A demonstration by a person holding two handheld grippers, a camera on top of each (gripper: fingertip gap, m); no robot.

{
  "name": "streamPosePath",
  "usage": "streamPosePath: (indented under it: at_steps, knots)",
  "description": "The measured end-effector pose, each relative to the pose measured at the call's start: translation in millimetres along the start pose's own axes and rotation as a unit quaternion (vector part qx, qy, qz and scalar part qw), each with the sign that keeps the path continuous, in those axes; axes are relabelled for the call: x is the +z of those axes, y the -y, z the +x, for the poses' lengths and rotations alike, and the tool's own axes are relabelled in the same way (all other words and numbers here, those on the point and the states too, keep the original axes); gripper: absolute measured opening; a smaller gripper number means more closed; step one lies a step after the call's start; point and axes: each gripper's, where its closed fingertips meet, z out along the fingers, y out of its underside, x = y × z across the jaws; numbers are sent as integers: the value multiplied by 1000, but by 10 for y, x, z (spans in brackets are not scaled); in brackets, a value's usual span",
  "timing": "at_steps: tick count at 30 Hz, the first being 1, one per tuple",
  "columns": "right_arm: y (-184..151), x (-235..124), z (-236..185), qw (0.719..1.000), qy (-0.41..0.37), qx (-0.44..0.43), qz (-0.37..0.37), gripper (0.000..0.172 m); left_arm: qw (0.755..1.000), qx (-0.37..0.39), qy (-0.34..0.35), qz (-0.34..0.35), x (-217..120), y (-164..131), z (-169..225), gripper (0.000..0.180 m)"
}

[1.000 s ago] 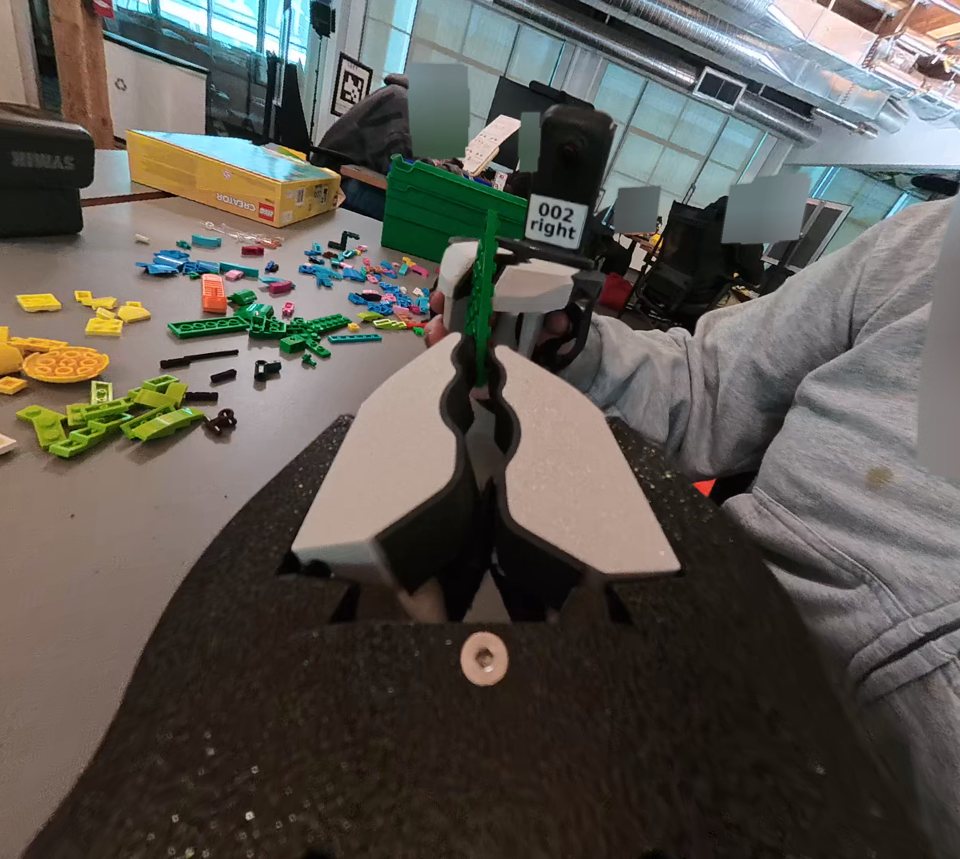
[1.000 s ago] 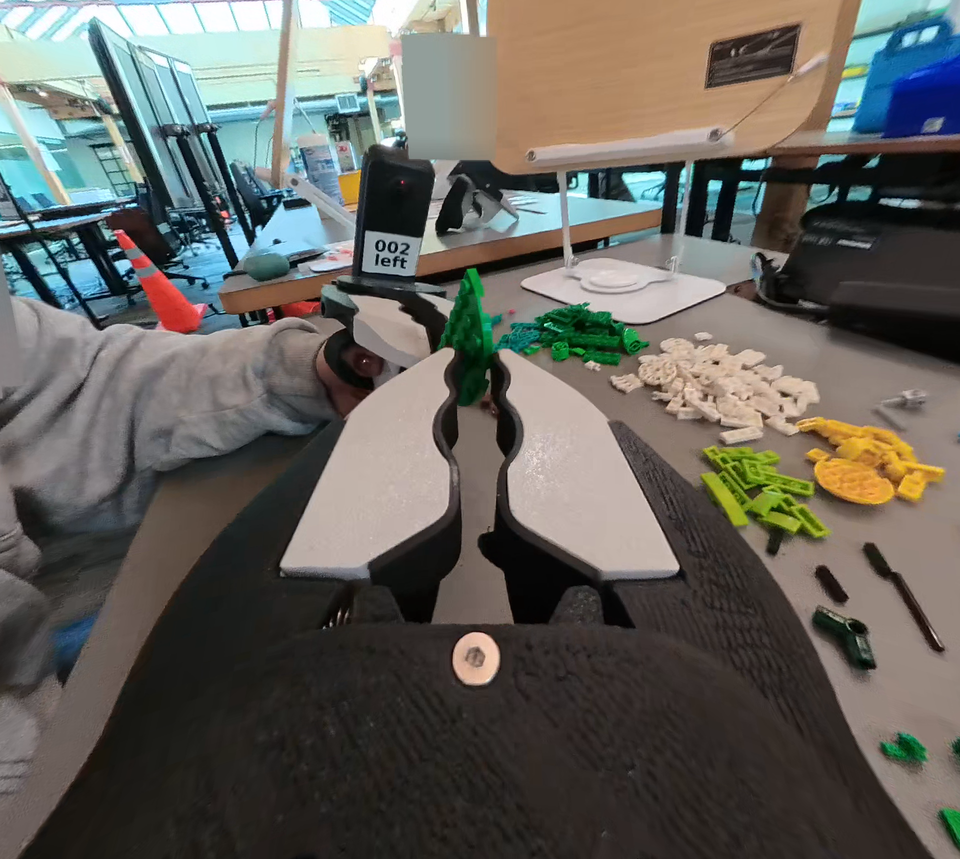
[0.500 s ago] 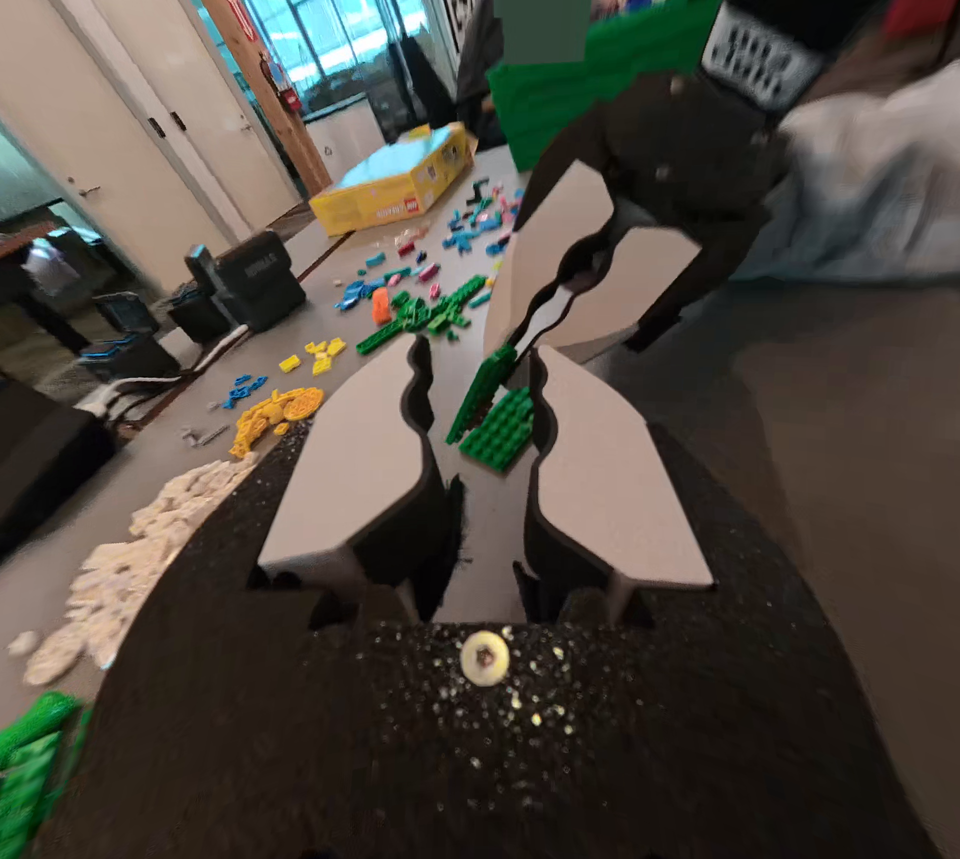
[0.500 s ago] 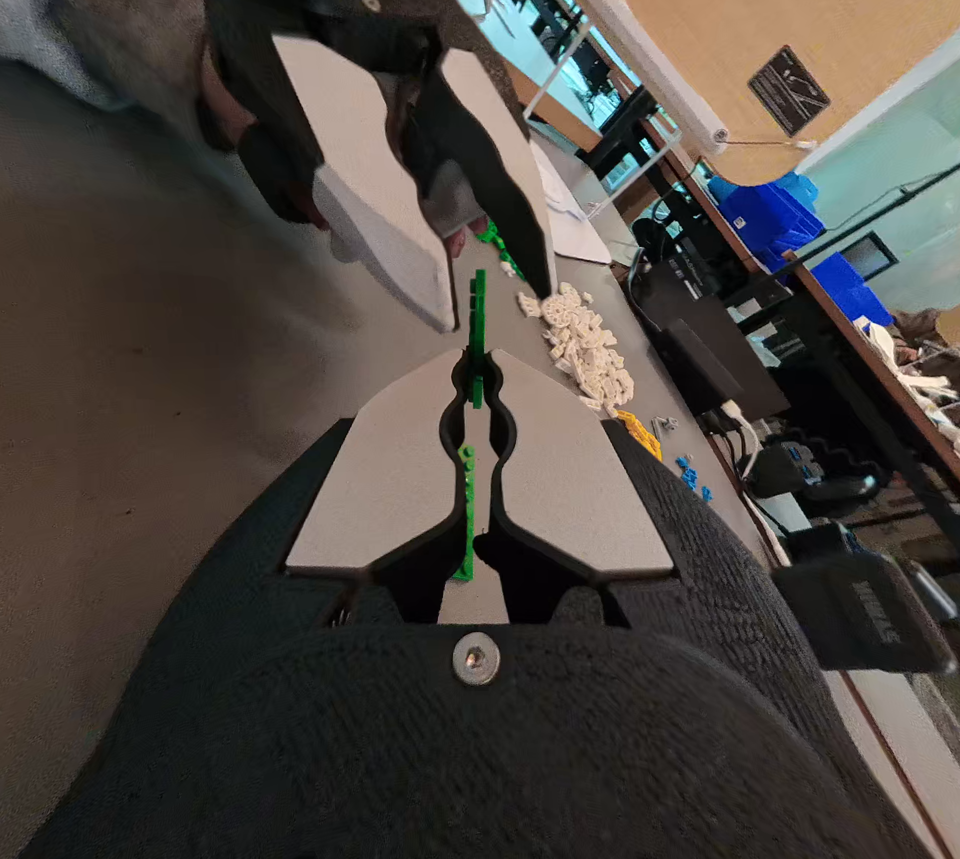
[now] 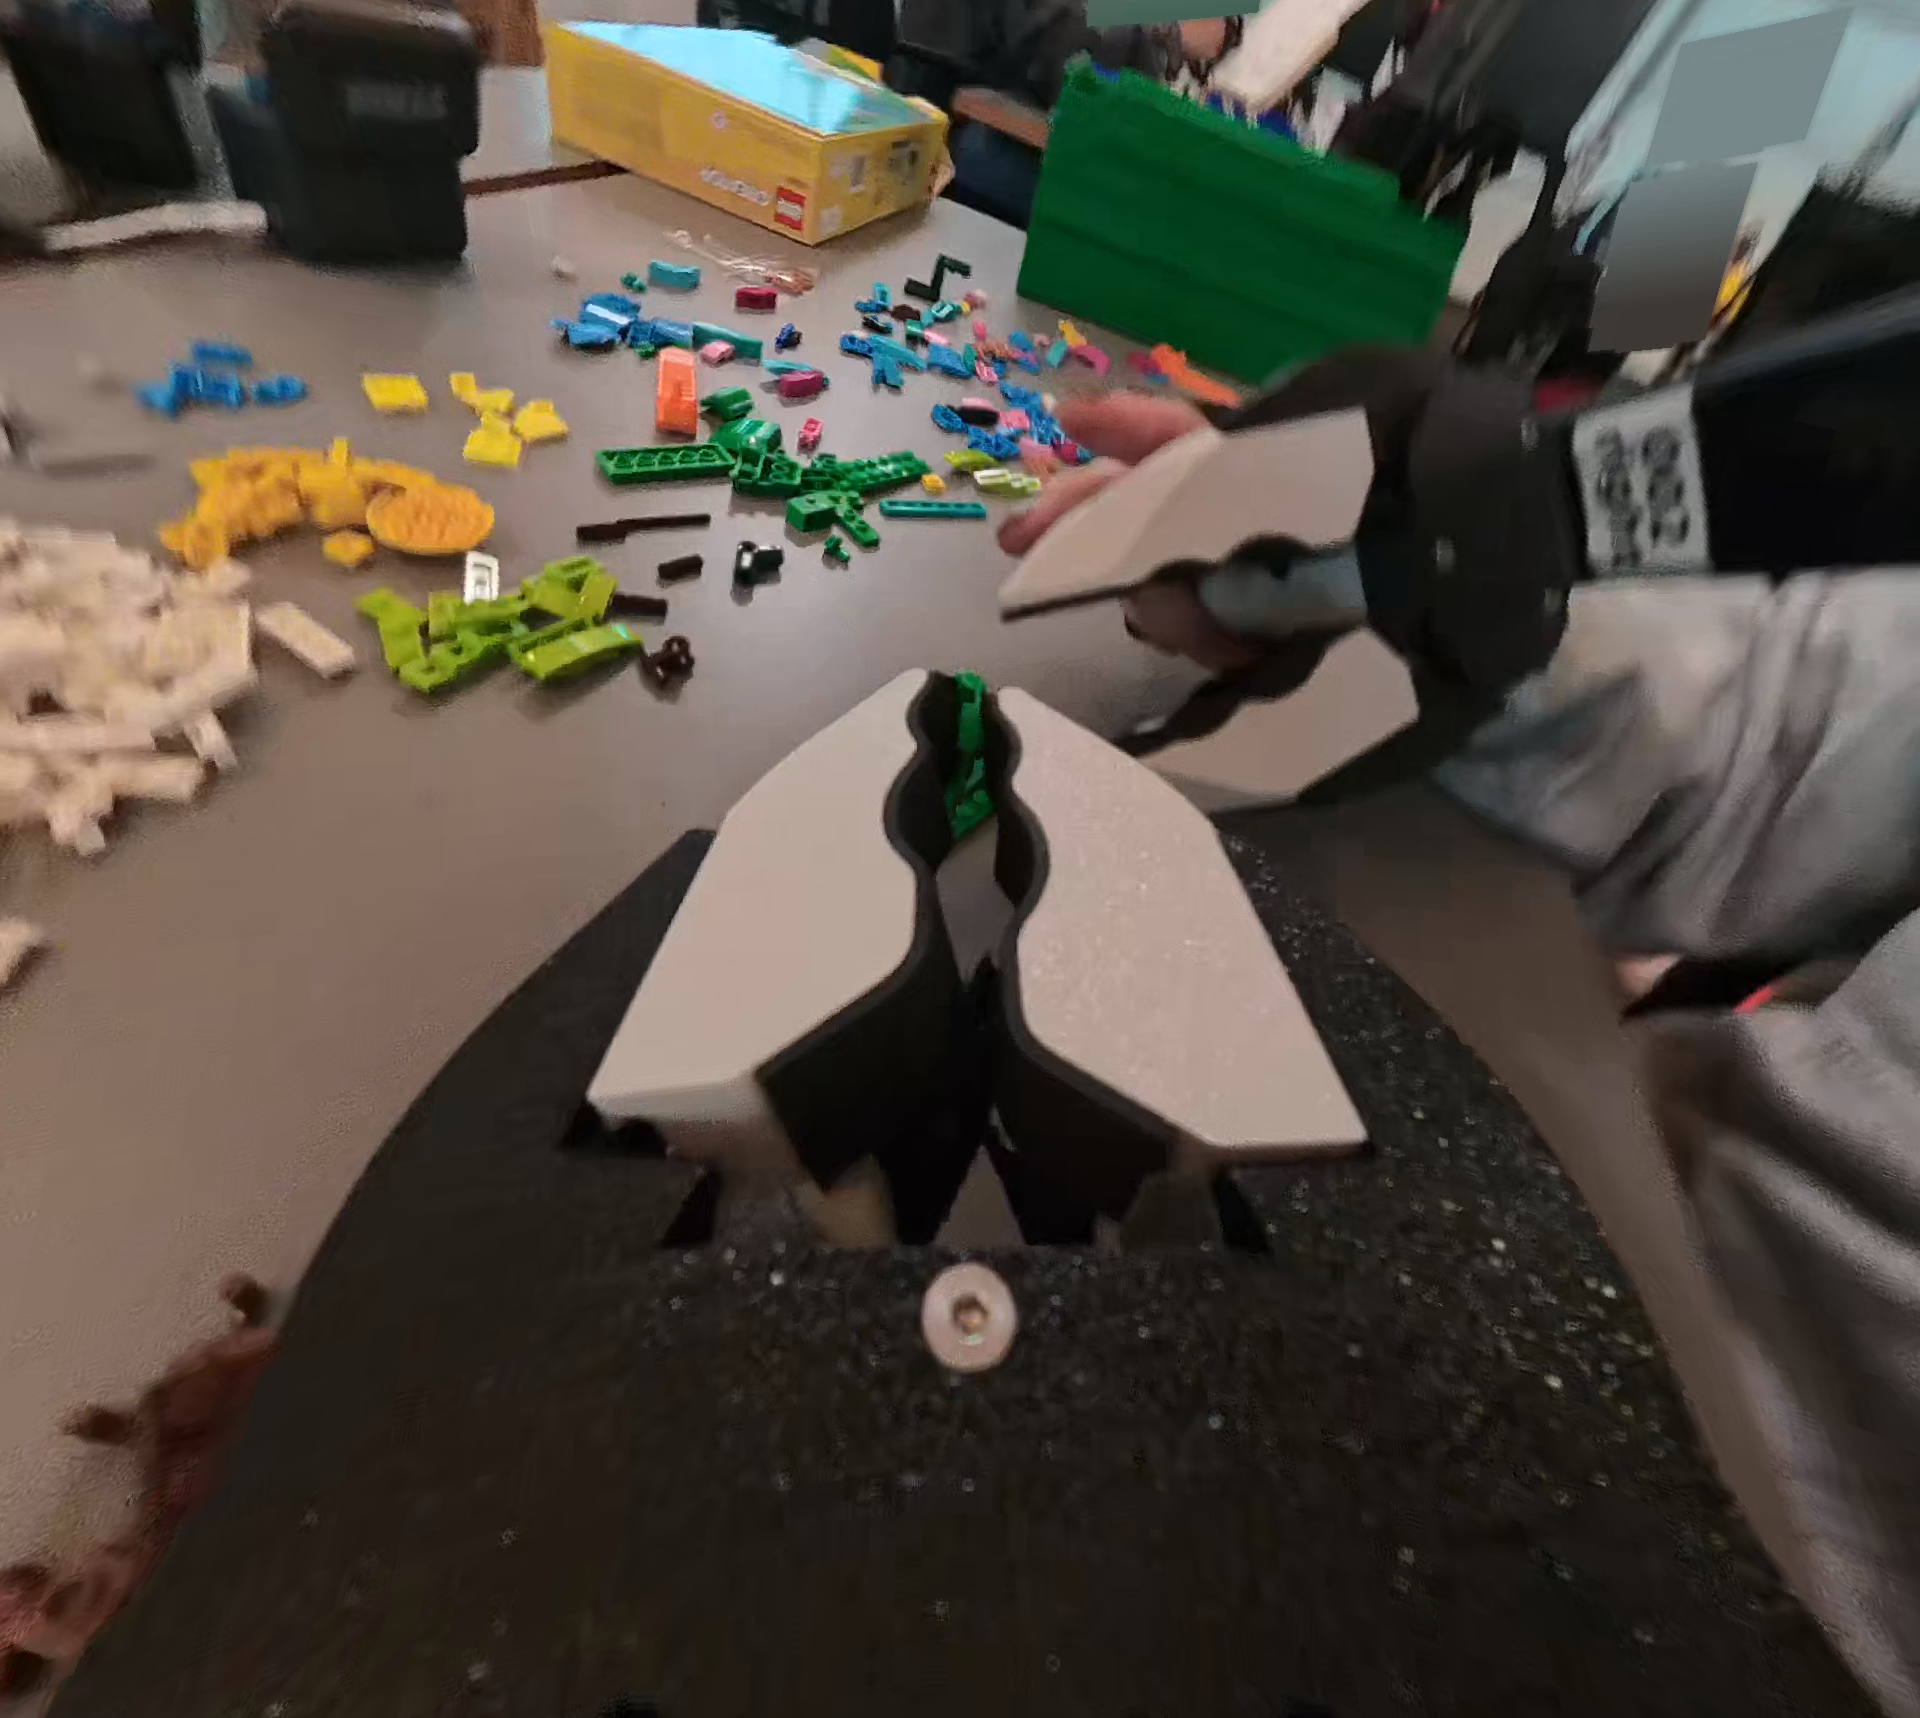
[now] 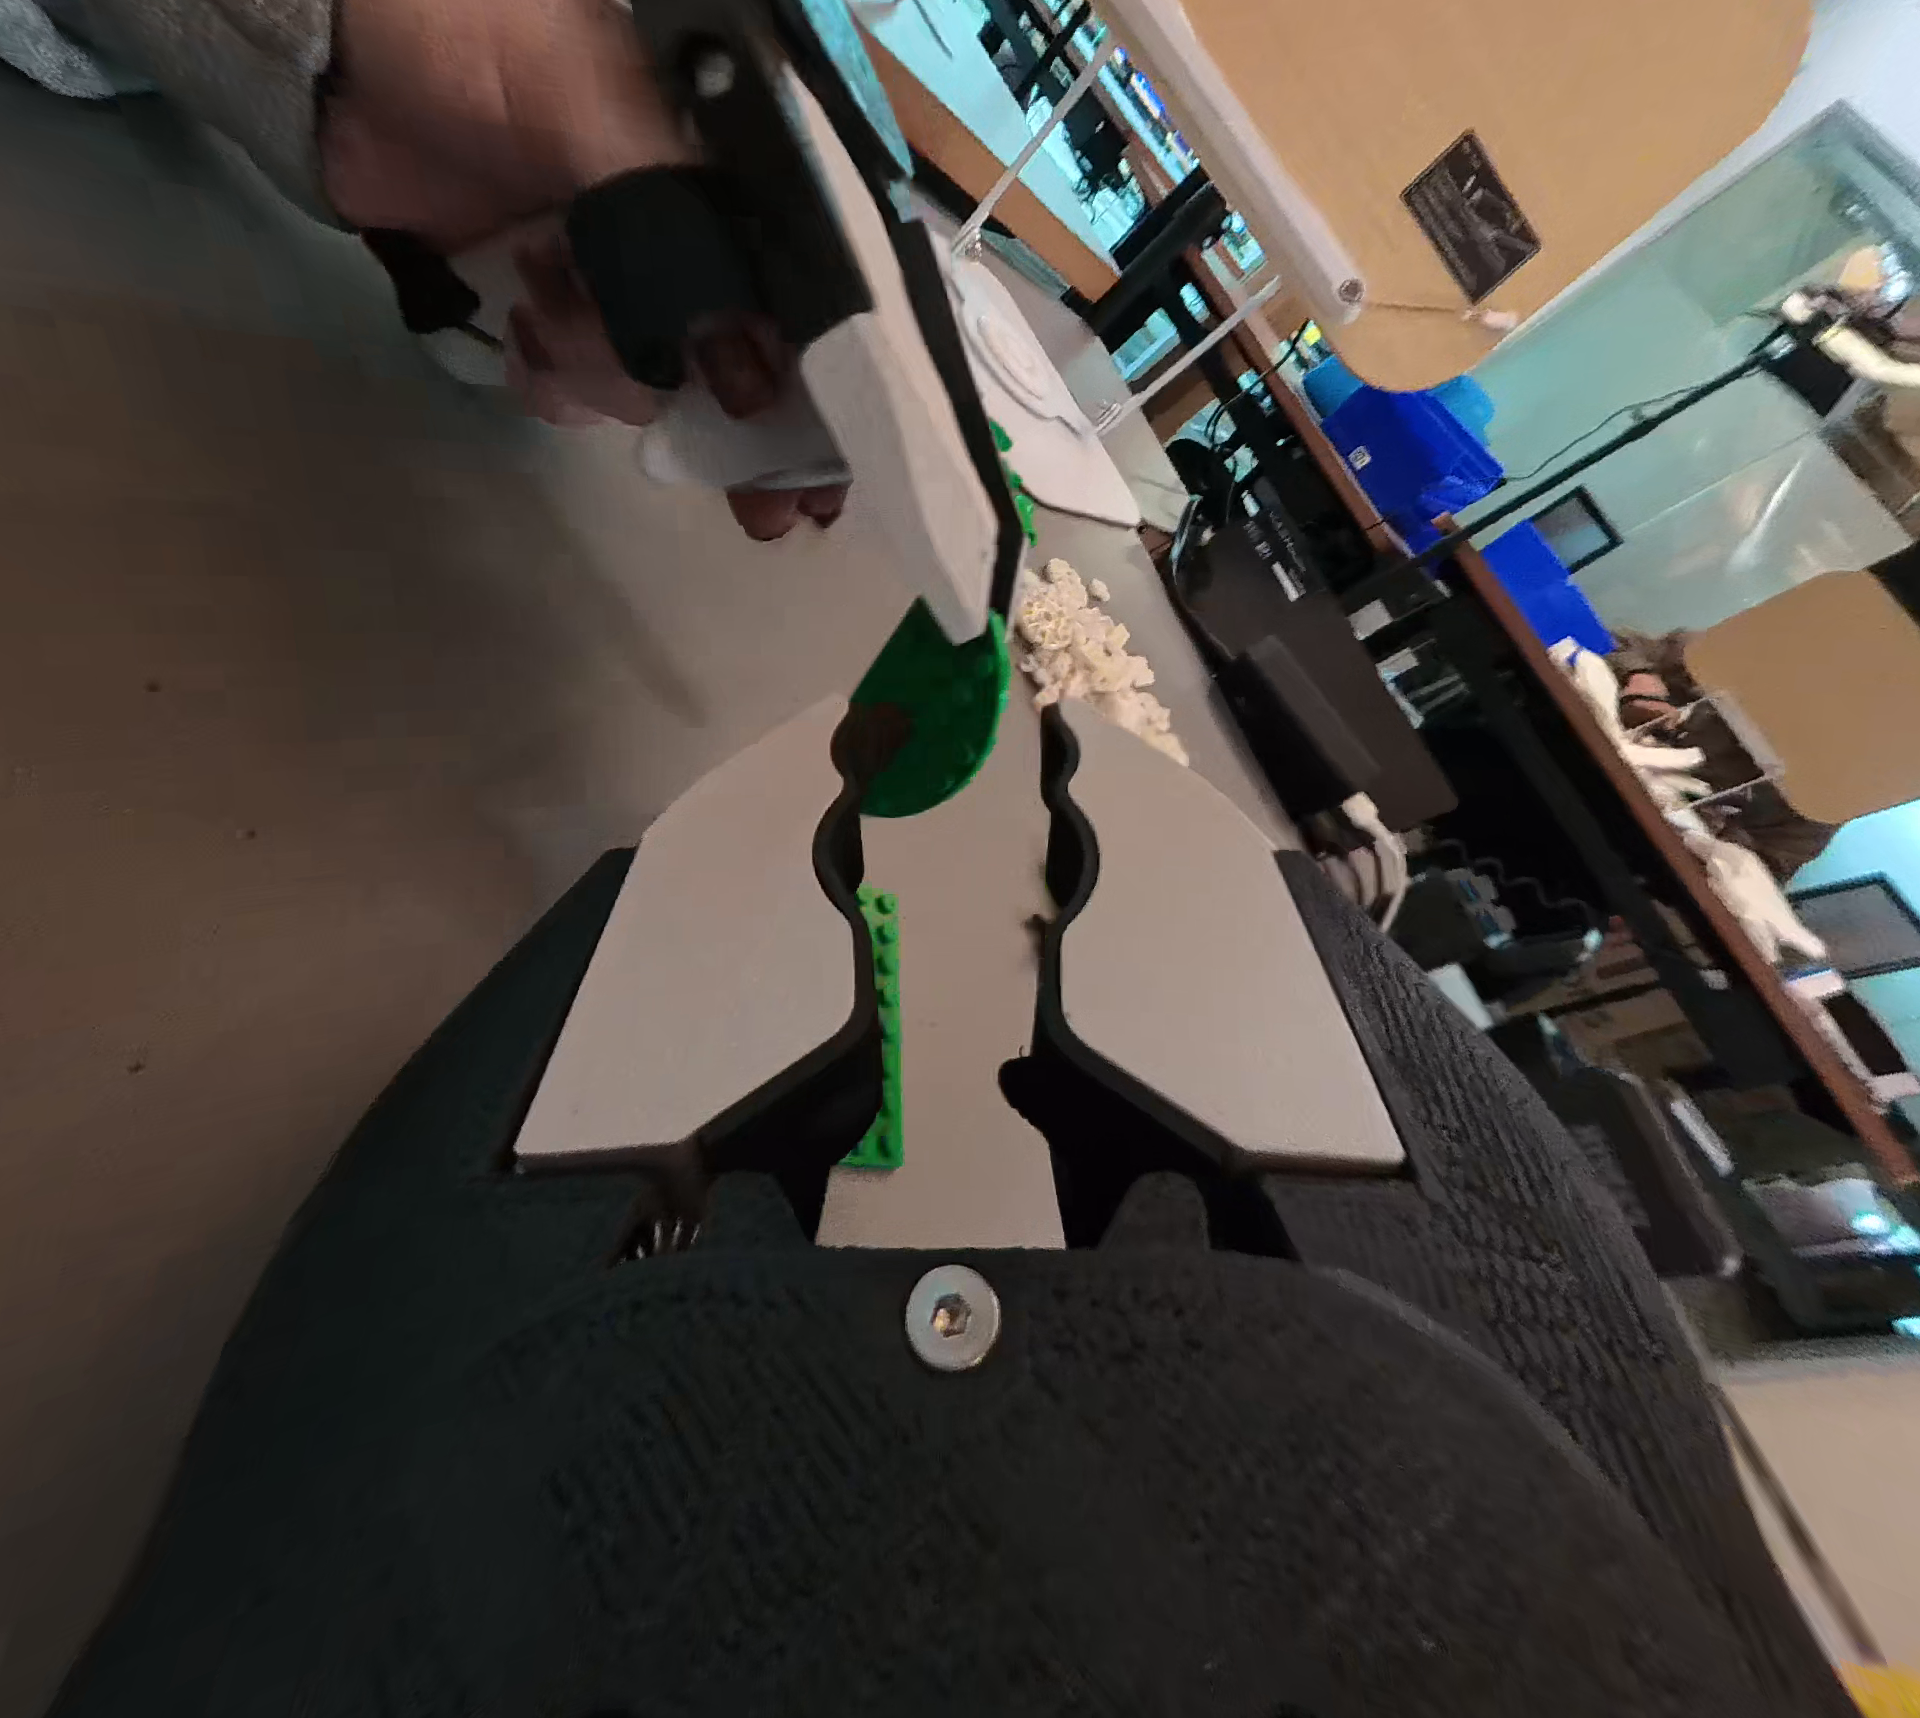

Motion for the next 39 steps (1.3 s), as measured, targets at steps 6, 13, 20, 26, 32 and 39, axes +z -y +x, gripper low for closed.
streamPosePath:
  at_steps: [6,13,20,26,32,39]
  knots:
    - [-156,138,-38,997,-22,50,-62,30,984,-175,7,-9,29,-146,-204,4]
    - [-343,235,-126,985,-11,91,-143,25,983,-180,38,-17,28,-184,-277,4]
    - [-372,267,-197,971,30,172,-165,27,984,-174,40,-19,27,-186,-277,4]
    - [-376,288,-189,960,48,221,-163,21,984,-173,41,-23,16,-196,-290,4]
    - [-393,303,-166,958,40,229,-167,29,984,-170,40,-30,-4,-209,-302,4]
    - [-393,317,-203,935,84,303,-162,23,985,-169,29,-28,-12,-200,-283,4]
